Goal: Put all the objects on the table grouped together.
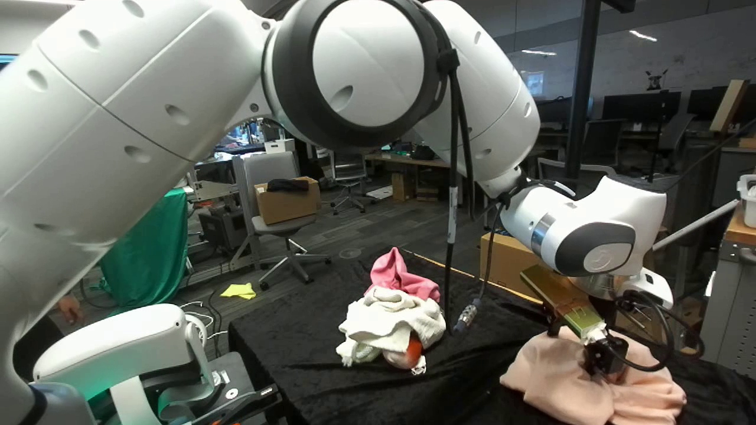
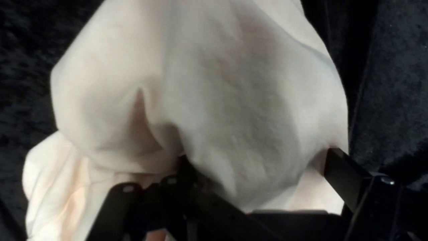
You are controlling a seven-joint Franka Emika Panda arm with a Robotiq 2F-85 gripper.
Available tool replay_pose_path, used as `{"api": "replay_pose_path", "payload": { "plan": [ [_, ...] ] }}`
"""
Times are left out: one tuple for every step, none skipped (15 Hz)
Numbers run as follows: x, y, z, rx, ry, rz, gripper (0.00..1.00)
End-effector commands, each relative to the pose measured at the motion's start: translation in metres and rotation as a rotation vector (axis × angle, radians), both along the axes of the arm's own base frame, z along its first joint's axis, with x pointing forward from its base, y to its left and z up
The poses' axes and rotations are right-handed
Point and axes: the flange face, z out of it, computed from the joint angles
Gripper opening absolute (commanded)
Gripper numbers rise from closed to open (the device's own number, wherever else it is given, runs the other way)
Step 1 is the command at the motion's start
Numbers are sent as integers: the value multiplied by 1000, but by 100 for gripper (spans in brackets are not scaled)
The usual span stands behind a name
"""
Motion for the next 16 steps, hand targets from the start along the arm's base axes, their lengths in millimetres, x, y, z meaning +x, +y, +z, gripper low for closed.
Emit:
{"api": "replay_pose_path", "payload": {
  "plan": [
    [-2,2,10,-43,41,89,100],
    [-3,3,11,-50,48,104,100],
    [-3,5,11,-58,53,120,100],
    [-2,6,12,-62,56,132,100],
    [-3,8,11,-65,59,144,100],
    [-2,9,11,-66,62,151,93],
    [-2,10,11,-69,62,159,75],
    [-2,11,11,-71,64,167,66],
    [-2,12,10,-72,65,172,58],
    [-2,13,10,-73,67,176,51],
    [-2,13,10,-71,69,180,42],
    [-3,14,9,-68,71,183,35],
    [-3,14,10,-64,74,188,28],
    [-4,15,10,-54,78,196,20],
    [-5,16,12,-42,81,207,14],
    [-6,18,14,-27,83,225,10]
  ]
}}
